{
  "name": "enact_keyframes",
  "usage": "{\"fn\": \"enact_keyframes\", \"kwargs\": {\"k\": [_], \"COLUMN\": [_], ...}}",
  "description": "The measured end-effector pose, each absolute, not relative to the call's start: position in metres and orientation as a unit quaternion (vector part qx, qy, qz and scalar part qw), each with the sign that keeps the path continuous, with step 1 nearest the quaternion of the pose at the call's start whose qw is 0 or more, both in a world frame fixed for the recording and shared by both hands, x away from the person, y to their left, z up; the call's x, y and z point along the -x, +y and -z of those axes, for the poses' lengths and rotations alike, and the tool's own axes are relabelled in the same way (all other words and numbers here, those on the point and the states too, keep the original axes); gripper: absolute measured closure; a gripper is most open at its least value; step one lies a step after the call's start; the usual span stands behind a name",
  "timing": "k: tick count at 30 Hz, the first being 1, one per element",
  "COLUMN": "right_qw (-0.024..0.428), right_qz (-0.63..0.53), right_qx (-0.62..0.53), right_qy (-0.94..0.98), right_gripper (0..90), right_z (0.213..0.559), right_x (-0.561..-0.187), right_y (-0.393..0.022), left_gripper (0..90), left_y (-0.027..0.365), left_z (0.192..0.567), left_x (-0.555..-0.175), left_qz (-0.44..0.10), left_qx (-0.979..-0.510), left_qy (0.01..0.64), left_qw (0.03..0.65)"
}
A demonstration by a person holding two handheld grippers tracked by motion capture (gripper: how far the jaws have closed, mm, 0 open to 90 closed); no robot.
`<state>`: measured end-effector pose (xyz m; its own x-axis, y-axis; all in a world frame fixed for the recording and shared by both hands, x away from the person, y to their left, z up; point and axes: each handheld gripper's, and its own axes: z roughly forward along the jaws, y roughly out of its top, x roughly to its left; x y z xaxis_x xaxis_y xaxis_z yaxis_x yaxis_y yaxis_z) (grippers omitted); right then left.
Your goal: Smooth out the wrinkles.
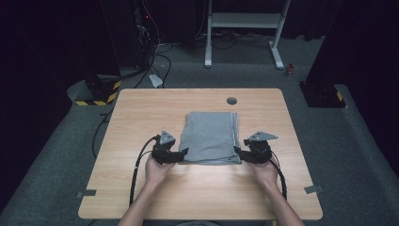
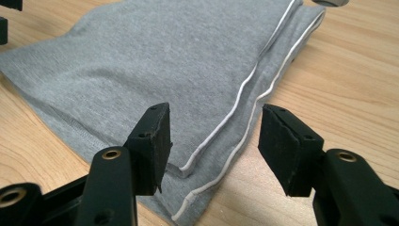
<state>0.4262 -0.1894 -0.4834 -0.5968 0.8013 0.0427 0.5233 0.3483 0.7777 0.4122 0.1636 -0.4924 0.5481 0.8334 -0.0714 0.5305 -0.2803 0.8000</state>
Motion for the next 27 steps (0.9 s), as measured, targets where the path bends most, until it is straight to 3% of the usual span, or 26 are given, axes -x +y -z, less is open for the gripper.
{"fn": "enact_keyframes", "kwargs": {"k": [27], "right_qw": [0.186], "right_qz": [-0.420], "right_qx": [-0.430], "right_qy": [0.777], "right_gripper": [44.0], "right_z": [0.472], "right_x": [-0.410], "right_y": [-0.216], "left_gripper": [28.3], "left_y": [0.193], "left_z": [0.484], "left_x": [-0.394], "left_qz": [-0.197], "left_qx": [-0.750], "left_qy": [0.455], "left_qw": [0.438]}}
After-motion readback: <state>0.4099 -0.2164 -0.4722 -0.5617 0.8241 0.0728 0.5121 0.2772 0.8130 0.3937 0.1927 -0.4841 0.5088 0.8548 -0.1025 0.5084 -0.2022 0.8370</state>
